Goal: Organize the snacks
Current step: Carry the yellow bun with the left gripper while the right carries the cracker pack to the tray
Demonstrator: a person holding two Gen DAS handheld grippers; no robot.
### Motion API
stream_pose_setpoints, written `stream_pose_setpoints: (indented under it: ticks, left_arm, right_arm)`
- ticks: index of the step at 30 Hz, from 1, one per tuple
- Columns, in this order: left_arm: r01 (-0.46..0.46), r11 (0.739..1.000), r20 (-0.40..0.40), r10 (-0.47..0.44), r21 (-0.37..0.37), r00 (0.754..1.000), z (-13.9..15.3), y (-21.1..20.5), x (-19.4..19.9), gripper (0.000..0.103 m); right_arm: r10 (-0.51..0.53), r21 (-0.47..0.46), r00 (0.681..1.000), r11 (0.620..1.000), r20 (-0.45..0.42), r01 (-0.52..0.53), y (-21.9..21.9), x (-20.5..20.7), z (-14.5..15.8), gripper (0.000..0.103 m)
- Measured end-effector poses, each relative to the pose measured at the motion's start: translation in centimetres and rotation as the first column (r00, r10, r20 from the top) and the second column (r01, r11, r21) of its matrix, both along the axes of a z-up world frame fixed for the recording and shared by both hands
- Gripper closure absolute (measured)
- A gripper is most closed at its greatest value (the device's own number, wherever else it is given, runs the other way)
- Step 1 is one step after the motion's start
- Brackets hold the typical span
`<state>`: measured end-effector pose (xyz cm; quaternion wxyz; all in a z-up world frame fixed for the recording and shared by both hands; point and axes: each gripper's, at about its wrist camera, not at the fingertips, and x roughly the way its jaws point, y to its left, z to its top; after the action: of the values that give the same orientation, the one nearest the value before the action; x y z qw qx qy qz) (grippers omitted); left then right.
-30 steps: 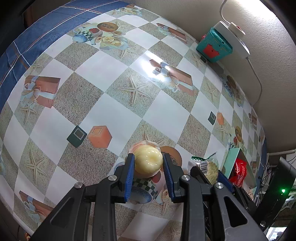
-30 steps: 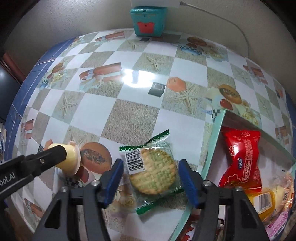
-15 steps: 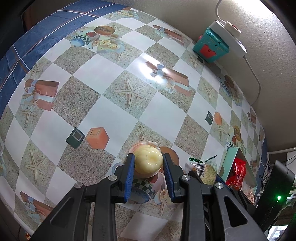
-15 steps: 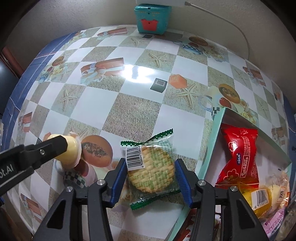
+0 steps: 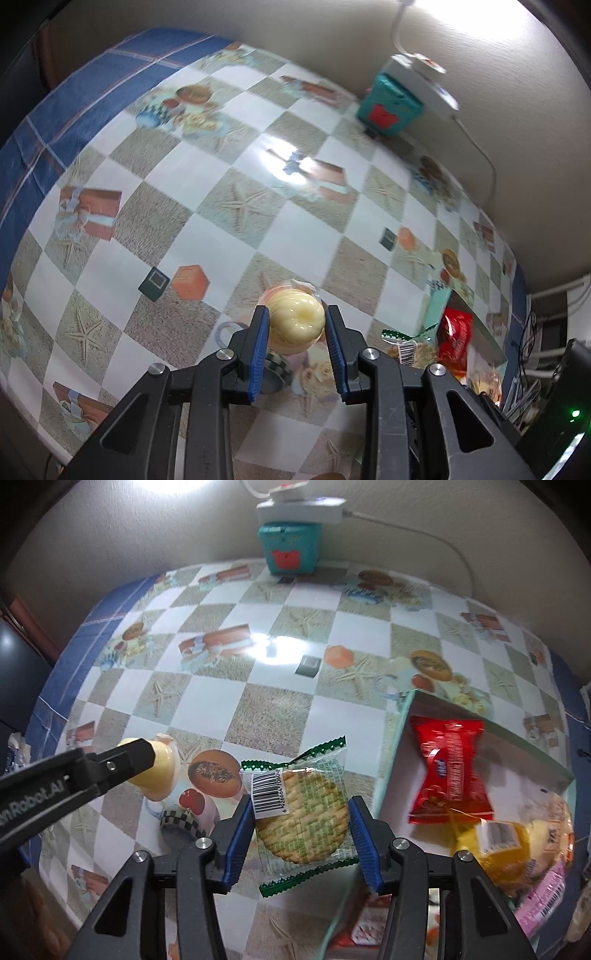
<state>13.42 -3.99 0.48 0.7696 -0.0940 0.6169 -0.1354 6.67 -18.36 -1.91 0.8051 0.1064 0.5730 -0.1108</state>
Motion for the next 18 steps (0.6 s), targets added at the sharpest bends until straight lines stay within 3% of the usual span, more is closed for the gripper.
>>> stream_pose_setpoints:
  ticks: [18]
  left_arm:
    - [0.172, 0.985, 0.136, -0.172, 0.016, 0.976, 5.1, -5.4, -5.0, 0.071]
  right_arm:
    - [-0.161, 0.055, 0.985, 0.986, 0.060, 0.158, -4.2, -7.5, 4.3, 0.049]
